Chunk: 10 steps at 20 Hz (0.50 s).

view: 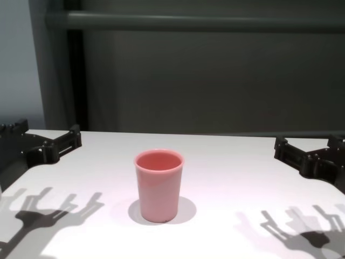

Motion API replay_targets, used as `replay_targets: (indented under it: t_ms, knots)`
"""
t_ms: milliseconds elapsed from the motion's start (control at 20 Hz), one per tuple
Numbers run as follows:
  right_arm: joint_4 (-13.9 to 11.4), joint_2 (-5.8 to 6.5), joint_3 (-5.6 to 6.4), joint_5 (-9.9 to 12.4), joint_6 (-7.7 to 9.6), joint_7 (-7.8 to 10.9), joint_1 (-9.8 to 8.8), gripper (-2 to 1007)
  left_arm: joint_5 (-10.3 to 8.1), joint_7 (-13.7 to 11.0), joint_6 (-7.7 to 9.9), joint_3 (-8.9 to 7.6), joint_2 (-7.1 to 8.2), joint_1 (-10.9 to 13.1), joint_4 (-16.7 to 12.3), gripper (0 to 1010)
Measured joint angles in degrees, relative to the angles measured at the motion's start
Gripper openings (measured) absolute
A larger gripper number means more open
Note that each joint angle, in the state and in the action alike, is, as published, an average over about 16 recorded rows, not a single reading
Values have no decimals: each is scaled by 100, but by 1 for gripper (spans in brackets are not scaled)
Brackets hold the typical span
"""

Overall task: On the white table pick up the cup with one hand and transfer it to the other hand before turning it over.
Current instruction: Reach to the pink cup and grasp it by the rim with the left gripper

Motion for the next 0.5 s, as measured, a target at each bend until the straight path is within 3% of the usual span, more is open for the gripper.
replay_targets:
  t_ms: [500]
  knots:
    - [0, 0, 0, 0, 0, 0, 0, 1002, 0, 0, 0, 0, 0, 0, 0, 1001]
